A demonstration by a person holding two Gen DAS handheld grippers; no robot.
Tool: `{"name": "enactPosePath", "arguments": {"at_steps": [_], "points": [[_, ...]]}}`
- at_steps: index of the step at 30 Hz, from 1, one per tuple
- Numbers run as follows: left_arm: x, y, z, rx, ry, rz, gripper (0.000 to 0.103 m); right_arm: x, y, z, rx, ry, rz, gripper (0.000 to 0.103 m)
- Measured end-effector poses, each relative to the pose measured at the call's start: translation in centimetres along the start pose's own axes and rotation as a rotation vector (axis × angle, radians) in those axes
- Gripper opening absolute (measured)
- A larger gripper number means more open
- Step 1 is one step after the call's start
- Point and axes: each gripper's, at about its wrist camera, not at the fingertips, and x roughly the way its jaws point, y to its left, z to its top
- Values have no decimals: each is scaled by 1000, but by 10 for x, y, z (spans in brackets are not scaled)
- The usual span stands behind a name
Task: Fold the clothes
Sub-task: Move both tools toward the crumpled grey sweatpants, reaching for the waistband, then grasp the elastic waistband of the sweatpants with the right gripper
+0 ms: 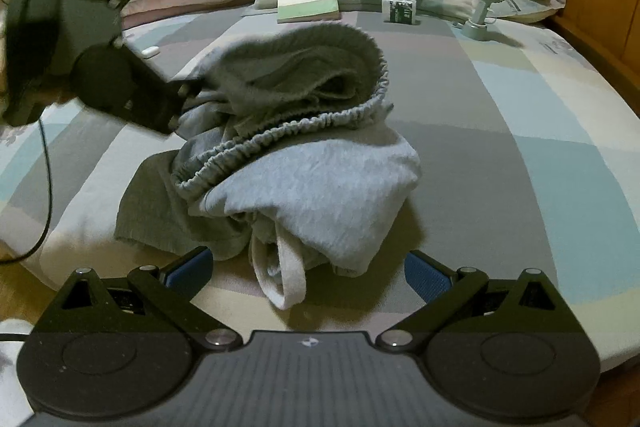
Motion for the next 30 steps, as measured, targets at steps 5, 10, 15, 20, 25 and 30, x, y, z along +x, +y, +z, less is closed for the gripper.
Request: {"name": "enactPosePath", "arguments": {"at_steps": [5,10,15,20,25,30], "points": [[30,24,2,-61,9,28,103,5,-4,9,29,28,26,103],[67,43,2,-139,59,15,102,10,-9,22,55,36,50,103],[69,54,-3,-228,72,-63,102,8,-10,36,29,18,54,103],[47,53,-8,-352,88,-195,102,13,-23,59,21,4,65,101],[27,42,-19,-464,123,-332,102,25,-40,85,47,15,99,90],[8,44,-35,-509,156,-276,102,34,-33,98,7,37,144,90]]}}
